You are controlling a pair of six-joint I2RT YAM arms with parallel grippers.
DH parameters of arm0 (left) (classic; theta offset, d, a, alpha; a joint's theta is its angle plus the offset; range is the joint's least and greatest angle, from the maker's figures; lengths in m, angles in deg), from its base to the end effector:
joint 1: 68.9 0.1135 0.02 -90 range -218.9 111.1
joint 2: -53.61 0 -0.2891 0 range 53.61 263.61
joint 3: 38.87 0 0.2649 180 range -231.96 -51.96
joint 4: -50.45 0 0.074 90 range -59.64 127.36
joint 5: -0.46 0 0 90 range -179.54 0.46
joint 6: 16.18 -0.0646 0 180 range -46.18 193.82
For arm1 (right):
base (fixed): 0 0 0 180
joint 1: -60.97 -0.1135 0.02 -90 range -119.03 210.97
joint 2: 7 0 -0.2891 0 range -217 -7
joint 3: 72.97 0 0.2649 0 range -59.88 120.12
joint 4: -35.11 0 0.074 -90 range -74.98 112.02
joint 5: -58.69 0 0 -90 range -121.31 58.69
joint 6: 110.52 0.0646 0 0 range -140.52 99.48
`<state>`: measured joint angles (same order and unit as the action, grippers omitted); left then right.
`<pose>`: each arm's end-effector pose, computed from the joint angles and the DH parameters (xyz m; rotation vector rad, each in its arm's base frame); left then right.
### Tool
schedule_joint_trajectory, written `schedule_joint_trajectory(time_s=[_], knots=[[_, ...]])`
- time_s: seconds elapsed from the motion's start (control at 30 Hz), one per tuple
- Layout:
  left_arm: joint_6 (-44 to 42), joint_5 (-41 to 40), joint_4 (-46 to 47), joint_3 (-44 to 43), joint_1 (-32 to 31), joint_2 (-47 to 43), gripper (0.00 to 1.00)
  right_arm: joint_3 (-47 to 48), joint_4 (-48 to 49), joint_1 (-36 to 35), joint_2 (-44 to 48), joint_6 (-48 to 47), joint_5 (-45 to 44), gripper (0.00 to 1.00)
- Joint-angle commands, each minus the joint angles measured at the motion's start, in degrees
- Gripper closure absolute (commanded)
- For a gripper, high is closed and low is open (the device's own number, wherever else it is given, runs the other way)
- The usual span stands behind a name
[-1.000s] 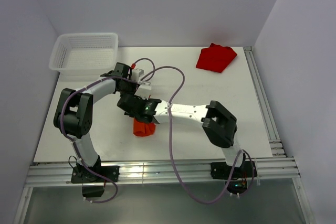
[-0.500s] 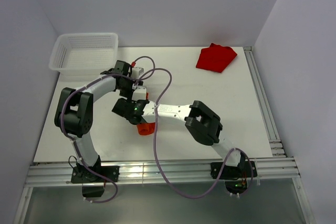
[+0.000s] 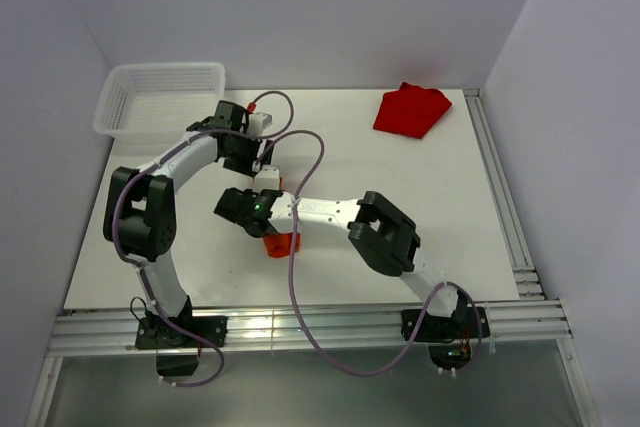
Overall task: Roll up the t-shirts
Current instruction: Roll the tshirt
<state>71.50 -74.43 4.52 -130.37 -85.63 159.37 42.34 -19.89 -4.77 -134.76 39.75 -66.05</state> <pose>0.4003 -0.1379 0.2082 0.5259 2.5743 -0.4332 0.2408 0.4448 0.1676 0.0354 2.4341 0.0866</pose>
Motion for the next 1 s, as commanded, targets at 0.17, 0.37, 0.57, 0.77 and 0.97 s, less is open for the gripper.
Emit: schedule_joint_trajectory(time_s=[0.17,0.37,0.57,0.77,0.97], knots=[[-1.0,3.1,-3.6,-3.8,3.7,-3.1,0.21,-11.0,8.1,3.4,2.0,-0.3,10.9,0.51],[-2.1,5.0,-3.6,-0.3,4.0,-5.6,0.21,-18.8,17.6,6.3,5.8,1.2,17.0,0.55],[-2.9,7.5,-3.3,3.4,4.0,-6.1,0.21,-26.7,28.1,8.2,9.3,4.8,21.6,0.56],[-2.9,11.5,-3.5,5.0,4.0,-4.2,0.21,-32.3,35.7,9.7,11.4,7.6,24.4,0.57],[-2.7,15.3,-3.5,5.0,4.1,-1.3,0.22,-38.8,44.8,10.5,12.6,11.8,27.4,0.58]])
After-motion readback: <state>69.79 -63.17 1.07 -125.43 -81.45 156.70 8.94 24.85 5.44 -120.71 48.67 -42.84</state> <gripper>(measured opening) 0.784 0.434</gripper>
